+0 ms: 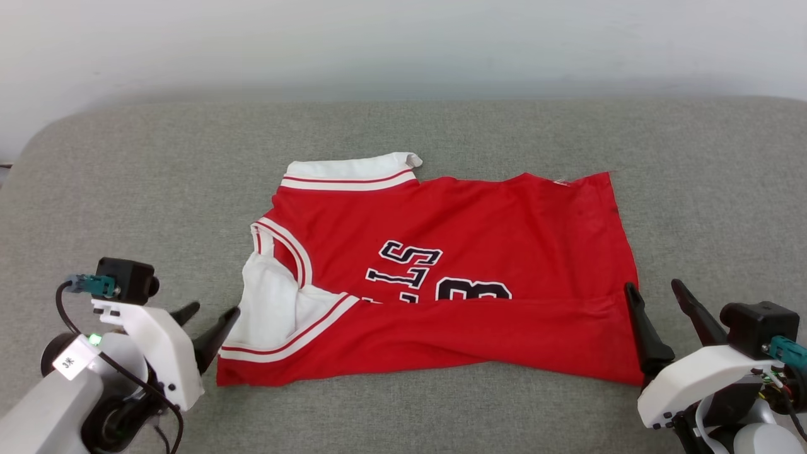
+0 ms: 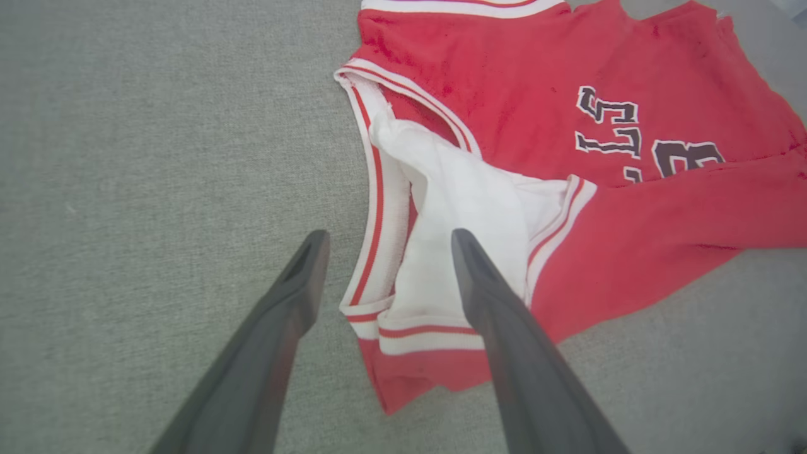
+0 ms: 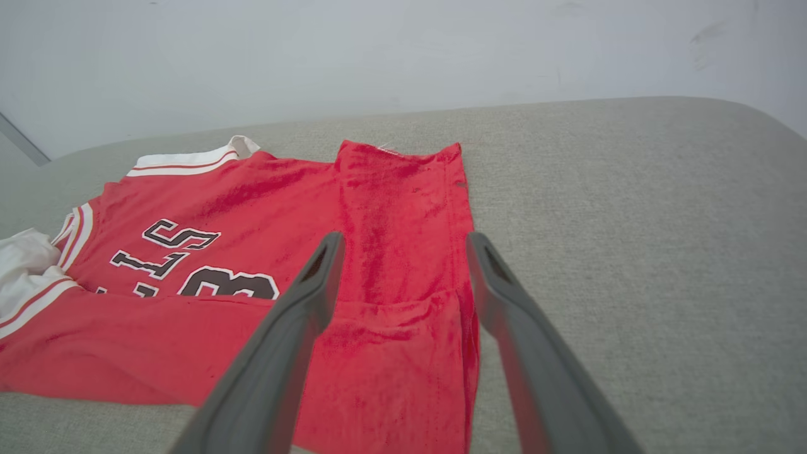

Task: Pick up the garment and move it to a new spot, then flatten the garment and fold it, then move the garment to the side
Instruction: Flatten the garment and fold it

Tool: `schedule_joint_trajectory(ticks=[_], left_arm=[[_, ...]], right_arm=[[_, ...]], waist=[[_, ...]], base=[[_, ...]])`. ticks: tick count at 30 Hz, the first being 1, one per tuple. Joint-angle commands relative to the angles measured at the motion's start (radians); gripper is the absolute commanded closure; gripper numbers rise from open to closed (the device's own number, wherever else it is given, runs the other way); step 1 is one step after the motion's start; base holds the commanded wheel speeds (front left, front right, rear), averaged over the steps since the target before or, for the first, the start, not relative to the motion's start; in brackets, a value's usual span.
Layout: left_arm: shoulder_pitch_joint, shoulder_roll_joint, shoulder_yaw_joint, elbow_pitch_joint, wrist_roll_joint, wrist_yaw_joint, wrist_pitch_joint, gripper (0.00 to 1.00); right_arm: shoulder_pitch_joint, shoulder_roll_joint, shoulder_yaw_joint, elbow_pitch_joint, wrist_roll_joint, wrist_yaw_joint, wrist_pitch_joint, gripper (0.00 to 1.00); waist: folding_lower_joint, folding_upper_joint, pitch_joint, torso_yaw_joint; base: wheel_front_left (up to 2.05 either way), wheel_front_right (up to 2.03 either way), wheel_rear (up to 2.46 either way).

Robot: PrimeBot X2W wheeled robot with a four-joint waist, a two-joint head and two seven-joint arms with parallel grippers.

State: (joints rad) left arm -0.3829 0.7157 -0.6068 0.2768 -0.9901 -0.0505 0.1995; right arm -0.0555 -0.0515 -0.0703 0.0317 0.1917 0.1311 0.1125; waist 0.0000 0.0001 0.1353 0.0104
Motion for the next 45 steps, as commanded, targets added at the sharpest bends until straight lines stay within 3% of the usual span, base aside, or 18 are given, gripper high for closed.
schedule_joint_trajectory(ticks=[1, 4, 8, 17, 18, 19, 20, 25, 30, 37, 44, 45], left_arm=[[0.026, 0.020, 0.005, -0.031, -0.037, 0.016, 0.057, 0.00], [0.054, 0.051, 0.010, -0.079, -0.099, 0.040, 0.149, 0.00], [0.079, 0.059, 0.013, -0.087, -0.138, 0.067, 0.193, 0.00], [0.089, -0.006, -0.035, 0.005, -0.169, 0.034, 0.239, 0.00], [0.093, -0.019, -0.048, 0.016, -0.170, 0.030, 0.246, 0.44], [0.092, -0.030, -0.056, 0.024, -0.168, 0.024, 0.248, 0.78], [0.093, -0.041, -0.063, 0.031, -0.168, 0.021, 0.251, 1.00], [0.086, -0.054, -0.067, 0.048, -0.161, -0.004, 0.229, 1.00], [0.060, -0.037, -0.042, 0.026, -0.128, -0.014, 0.162, 1.00], [0.054, 0.004, -0.014, -0.085, -0.086, 0.013, 0.102, 1.00], [0.050, 0.009, -0.009, -0.145, -0.077, 0.023, 0.088, 1.00], [0.050, 0.007, -0.009, -0.148, -0.077, 0.023, 0.087, 1.00]], right_arm=[[0.011, 0.002, 0.005, -0.014, 0.010, -0.001, 0.003, 0.00], [0.013, 0.002, 0.012, -0.020, 0.022, -0.001, 0.007, 0.00], [0.001, 0.002, 0.021, -0.018, 0.044, -0.001, 0.010, 0.00], [-0.028, 0.001, 0.024, 0.005, 0.068, -0.001, 0.011, 0.00], [-0.027, 0.002, 0.021, 0.009, 0.069, -0.001, 0.012, 0.00], [-0.027, 0.002, 0.018, 0.011, 0.072, -0.001, 0.015, 0.00], [-0.028, 0.002, 0.014, 0.011, 0.071, -0.001, 0.016, 0.00], [-0.019, 0.002, -0.012, -0.001, 0.078, -0.001, 0.062, 0.00], [-0.003, -0.005, -0.051, -0.008, 0.057, -0.001, 0.240, 0.00], [-0.030, -0.047, -0.063, -0.006, 0.098, -0.001, 0.512, 0.00], [-0.064, -0.043, 0.003, 0.094, 0.131, -0.001, 0.626, 0.00], [-0.064, -0.038, 0.010, 0.112, 0.137, -0.001, 0.644, 0.11]], waist=[[0.0000, -0.0001, 0.008, -0.007], [0.0000, -0.0001, 0.025, -0.019], [0.0000, -0.0001, 0.055, -0.034], [0.0000, -0.0001, 0.105, -0.059], [0.0000, -0.0001, 0.107, -0.060], [0.0000, -0.0001, 0.109, -0.061], [0.0000, -0.0001, 0.111, -0.061], [0.0000, -0.0001, 0.101, -0.058], [0.0000, -0.0001, 0.080, -0.048], [0.0000, -0.0001, 0.072, -0.022], [0.0000, -0.0001, 0.104, 0.000], [0.0000, -0.0001, 0.111, 0.003]], base=[[0.00, 0.00, 0.00], [0.00, 0.00, 0.00], [0.00, 0.00, 0.00], [0.00, 0.00, 0.00], [0.00, 0.00, 0.00], [0.00, 0.00, 0.00], [0.00, 0.00, 0.00], [0.00, 0.00, 0.00], [0.00, 0.00, 0.00], [0.00, 0.00, 0.00], [0.00, 0.00, 0.00], [0.00, 0.00, 0.00]])
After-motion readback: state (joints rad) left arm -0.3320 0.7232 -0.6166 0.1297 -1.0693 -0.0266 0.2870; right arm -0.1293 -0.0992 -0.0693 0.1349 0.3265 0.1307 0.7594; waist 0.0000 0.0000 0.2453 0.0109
